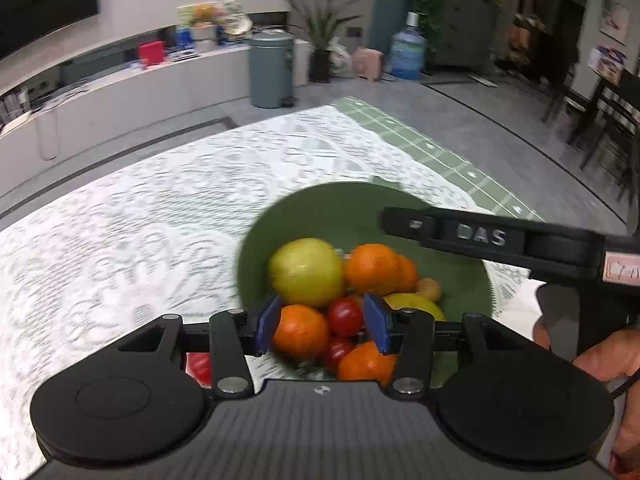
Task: Organize fruits
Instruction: 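Move both tools back from the colander toward the two red tomatoes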
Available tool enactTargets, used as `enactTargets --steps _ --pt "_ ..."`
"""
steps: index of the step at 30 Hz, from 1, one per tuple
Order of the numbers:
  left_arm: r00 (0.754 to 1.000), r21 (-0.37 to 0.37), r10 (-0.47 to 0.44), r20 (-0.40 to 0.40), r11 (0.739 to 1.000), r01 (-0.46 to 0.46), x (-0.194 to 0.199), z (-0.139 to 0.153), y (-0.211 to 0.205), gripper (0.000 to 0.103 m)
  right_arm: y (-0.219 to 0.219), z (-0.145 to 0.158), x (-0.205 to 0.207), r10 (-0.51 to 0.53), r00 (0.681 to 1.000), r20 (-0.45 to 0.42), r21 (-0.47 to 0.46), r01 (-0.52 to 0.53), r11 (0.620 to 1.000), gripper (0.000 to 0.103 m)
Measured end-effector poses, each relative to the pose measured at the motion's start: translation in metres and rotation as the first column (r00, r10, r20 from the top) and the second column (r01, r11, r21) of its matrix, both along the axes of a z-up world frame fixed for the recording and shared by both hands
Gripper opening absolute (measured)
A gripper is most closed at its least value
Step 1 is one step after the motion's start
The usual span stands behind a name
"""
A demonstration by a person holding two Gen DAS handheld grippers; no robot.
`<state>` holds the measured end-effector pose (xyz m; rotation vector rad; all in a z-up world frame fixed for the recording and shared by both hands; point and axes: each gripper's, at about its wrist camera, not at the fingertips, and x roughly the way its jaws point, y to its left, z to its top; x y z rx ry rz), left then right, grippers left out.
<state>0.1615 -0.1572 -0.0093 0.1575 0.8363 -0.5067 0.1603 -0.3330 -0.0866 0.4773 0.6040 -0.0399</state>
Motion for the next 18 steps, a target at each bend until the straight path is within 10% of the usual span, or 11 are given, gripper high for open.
enactTargets --steps 18 --pt "0.977 -0.034 0.211 0.039 0.977 -0.21 -0.038 0.028 0.091 0.058 0.054 0.019 -0.039 0.008 1.0 0.012 -0.196 -0.006 0.981 0.078"
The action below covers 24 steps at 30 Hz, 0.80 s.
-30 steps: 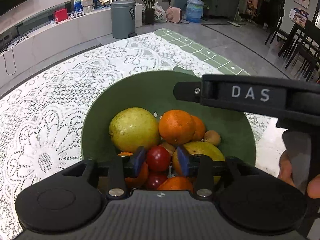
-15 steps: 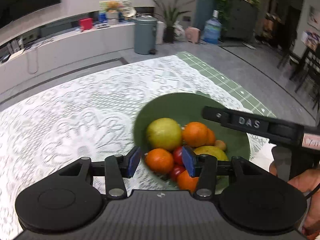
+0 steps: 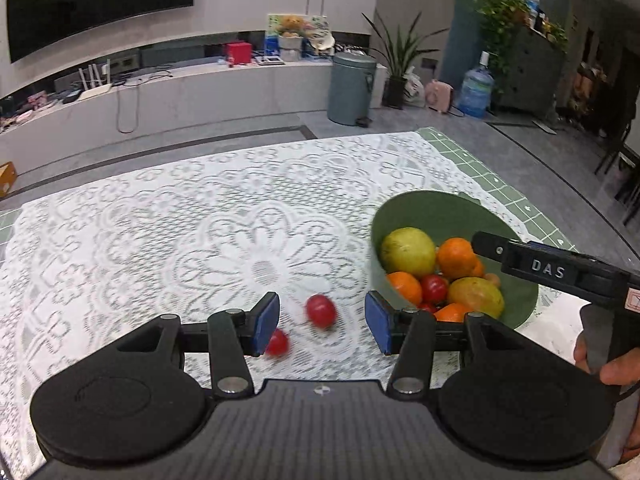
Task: Organize fruits
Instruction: 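Move both tools back from the colander toward the two red tomatoes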
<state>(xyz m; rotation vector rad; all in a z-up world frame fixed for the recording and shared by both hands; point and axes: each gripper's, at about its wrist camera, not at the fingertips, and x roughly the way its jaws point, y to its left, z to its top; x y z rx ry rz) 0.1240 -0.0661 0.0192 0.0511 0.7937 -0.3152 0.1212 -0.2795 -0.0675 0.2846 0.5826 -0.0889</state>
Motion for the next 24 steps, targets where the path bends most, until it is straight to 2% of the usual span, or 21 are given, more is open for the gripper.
enactTargets --steps 9,15,20,24 --pt "0.999 -0.009 0.015 0.053 1.0 -0.014 -0.026 0.004 0.039 0.062 0.054 0.009 -0.036 0.138 0.985 0.103 -0.106 -0.127 0.986 0.083" --pt "0.996 -0.014 0.041 0.081 0.999 -0.04 -0.041 -0.006 0.057 0.062 0.097 0.011 -0.066 0.277 0.944 0.179 -0.234 -0.233 0.944 0.085" --pt "0.992 -0.051 0.065 0.106 0.997 -0.059 -0.042 -0.016 0.067 0.062 0.126 0.005 -0.077 0.36 0.92 0.156 -0.339 -0.293 0.894 0.085" --pt "0.995 -0.018 0.037 0.094 0.999 -0.035 -0.034 -0.027 0.064 0.064 0.143 -0.002 -0.074 0.406 0.908 0.105 -0.413 -0.332 0.848 0.085"
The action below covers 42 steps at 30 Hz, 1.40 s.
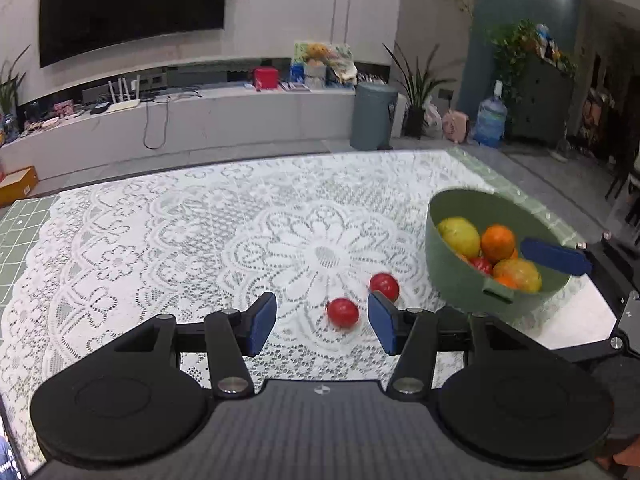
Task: Organize fruits
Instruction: 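Move both tools back from the colander toward the two red tomatoes, then grasp a red tomato with the left tool while the right tool grasps the other tomato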
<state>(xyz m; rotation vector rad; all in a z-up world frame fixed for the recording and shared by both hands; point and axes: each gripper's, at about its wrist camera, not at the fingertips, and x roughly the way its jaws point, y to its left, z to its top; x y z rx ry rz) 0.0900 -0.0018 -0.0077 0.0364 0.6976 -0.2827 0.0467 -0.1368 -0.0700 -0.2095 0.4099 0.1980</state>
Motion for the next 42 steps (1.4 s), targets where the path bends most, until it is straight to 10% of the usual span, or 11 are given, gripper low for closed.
enactTargets --steps 19,42 --pt "0.99 -0.242 -0.115 -0.085 0.966 0.091 0.04 -0.047 0.022 0.059 0.019 -0.036 0.06 -0.044 0.967 -0.252 -0.104 0.018 0.994 0.043" --pt "0.967 -0.219 -0.132 -0.218 0.972 0.083 0.085 -0.086 -0.002 0.036 0.04 -0.063 0.095 -0.043 0.958 -0.282 -0.196 -0.014 0.98 0.033"
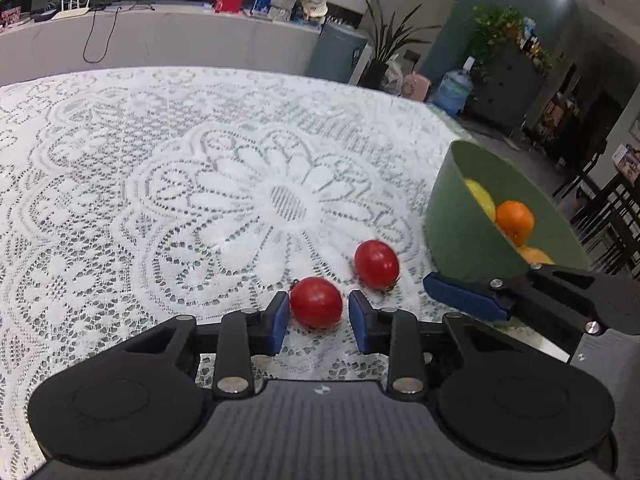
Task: Organize fruits
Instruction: 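Grasp a red tomato with the left tool while the right tool grasps the other tomato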
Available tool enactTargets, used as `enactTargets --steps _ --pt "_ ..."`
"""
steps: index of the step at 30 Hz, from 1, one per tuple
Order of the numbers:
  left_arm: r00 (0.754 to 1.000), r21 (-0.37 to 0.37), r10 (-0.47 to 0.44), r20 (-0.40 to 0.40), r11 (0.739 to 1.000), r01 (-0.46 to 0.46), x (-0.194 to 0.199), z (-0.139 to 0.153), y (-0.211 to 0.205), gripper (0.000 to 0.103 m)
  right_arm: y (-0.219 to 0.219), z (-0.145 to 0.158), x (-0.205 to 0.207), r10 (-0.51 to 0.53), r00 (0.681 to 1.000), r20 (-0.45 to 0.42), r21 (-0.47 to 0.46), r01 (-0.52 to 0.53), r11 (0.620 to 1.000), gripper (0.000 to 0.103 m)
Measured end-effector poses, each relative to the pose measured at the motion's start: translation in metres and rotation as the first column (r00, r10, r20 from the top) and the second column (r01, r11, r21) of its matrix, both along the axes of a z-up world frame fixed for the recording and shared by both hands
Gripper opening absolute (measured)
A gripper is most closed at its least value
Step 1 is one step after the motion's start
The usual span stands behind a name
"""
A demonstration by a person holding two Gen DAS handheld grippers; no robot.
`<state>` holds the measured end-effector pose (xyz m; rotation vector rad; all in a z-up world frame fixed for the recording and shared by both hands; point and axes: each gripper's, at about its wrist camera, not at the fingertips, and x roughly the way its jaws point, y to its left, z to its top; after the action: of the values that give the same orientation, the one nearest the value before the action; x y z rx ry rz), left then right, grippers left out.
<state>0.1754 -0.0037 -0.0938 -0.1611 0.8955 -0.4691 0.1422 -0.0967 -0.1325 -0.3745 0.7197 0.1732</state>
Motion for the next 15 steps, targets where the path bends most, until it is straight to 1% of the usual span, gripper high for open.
enactTargets --steps 2,4,7,12,15 --pt "1.0 0.013 -0.006 0.003 1.0 0.006 -0.001 -0.001 -0.002 0.034 0.001 -0.002 0.002 -0.003 1.0 0.0 -0.011 0.003 1.0 0.026" --pt "1.0 0.022 -0.011 0.011 1.0 0.01 -0.002 0.001 -0.004 0.032 0.003 -0.004 0.003 -0.007 1.0 0.006 -0.027 0.007 1.0 0.024" --pt "0.999 0.033 0.026 0.029 0.999 -0.027 -0.004 0.007 -0.001 0.032 0.006 -0.004 0.004 -0.009 1.0 0.027 -0.047 0.011 0.999 0.019" --pt "0.992 0.029 0.126 0.028 0.992 -0.127 -0.004 0.015 0.018 0.032 0.013 -0.008 0.009 -0.014 0.997 0.073 -0.092 0.02 0.996 0.019" --pt "0.99 0.028 0.137 0.029 0.99 -0.138 -0.002 0.015 0.021 0.032 0.018 -0.012 0.015 -0.018 0.996 0.088 -0.122 0.029 0.992 0.019"
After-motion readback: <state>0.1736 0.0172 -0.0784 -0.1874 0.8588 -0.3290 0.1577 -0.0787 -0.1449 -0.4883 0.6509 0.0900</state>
